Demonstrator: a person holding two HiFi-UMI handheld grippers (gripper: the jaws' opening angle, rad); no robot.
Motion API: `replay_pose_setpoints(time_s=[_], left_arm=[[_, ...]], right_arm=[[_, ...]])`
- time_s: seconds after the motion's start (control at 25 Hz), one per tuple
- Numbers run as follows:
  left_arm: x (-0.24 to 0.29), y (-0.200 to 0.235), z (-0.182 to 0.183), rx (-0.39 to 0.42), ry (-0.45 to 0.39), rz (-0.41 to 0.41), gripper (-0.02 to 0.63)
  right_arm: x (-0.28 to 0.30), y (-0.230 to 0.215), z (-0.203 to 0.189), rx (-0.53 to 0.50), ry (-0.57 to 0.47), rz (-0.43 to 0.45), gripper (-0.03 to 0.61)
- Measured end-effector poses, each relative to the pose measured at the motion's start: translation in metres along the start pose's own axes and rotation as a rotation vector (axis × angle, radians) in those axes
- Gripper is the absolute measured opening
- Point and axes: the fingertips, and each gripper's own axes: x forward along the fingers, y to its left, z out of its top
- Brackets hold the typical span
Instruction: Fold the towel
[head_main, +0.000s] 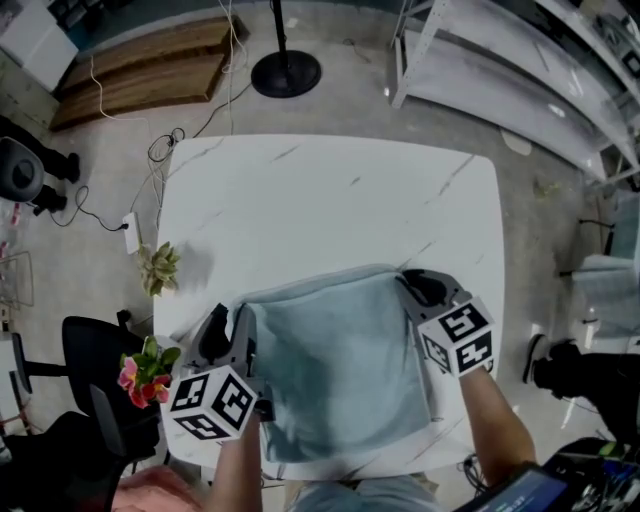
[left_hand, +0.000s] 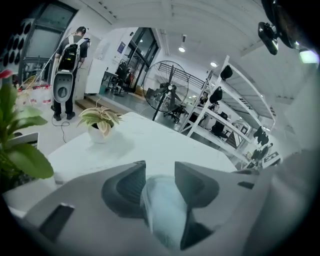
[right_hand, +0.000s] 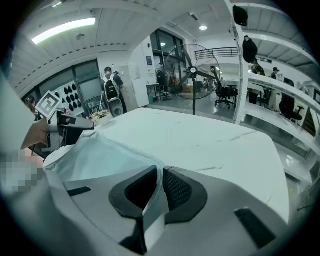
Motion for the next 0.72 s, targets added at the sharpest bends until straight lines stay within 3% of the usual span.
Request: replay_pose_setpoints(time_s=[0.12,0.4,0.72], left_arm=[[0.000,-0.001,0.000,0.017,-0.001,-0.006,0.183],[-0.009,0.005,0.009,0.037,-0.032,0.005,0.174],[-0.011,0.008,0.010,0.075,-0.024,0.018,0.173]], right_arm=[[0.000,0.005,0.006,-0.043,-0.010,0.001,0.034],[-0.018,0.006,0.045,-0.125,-0.109,-0.039,0.034],[0.024,-0.012,0.025,-0.108,-0.036,-0.042,0.046]])
